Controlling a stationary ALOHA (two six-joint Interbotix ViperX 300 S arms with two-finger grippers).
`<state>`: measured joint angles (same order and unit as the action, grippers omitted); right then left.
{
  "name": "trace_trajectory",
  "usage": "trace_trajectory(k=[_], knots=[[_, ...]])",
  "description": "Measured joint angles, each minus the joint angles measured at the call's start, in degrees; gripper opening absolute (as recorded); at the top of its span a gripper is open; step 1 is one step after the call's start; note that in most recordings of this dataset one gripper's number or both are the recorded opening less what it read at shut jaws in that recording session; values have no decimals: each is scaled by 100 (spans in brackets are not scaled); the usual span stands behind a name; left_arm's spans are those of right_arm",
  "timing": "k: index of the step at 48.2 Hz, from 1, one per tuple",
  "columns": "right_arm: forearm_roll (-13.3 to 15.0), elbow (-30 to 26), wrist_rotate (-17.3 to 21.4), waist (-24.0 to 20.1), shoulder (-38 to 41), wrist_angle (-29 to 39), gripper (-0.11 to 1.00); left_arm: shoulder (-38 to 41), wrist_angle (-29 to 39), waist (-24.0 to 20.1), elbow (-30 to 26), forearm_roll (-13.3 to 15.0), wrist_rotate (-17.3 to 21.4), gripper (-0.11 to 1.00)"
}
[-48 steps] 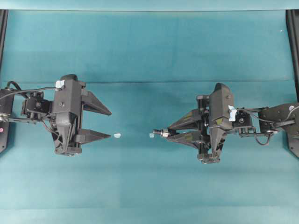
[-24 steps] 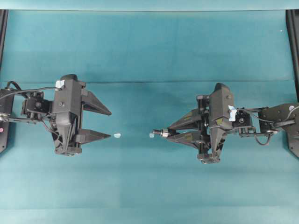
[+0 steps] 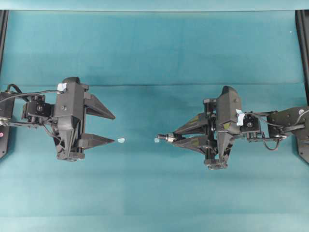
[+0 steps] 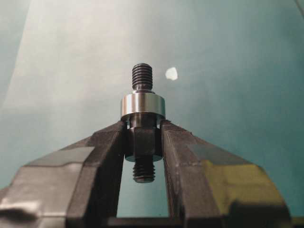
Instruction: Insert the washer onto the shaft with both hands.
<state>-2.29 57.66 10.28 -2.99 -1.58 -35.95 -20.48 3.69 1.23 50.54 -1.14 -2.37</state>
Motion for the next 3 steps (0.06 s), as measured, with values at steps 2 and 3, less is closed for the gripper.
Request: trace_trajectory(k=[2, 3], knots=[[0, 0, 0, 0, 0, -9, 0, 0, 0, 0, 0, 0, 0, 74], [-9, 0, 0, 0, -9, 0, 0, 0, 9, 0, 0, 0, 0, 74]])
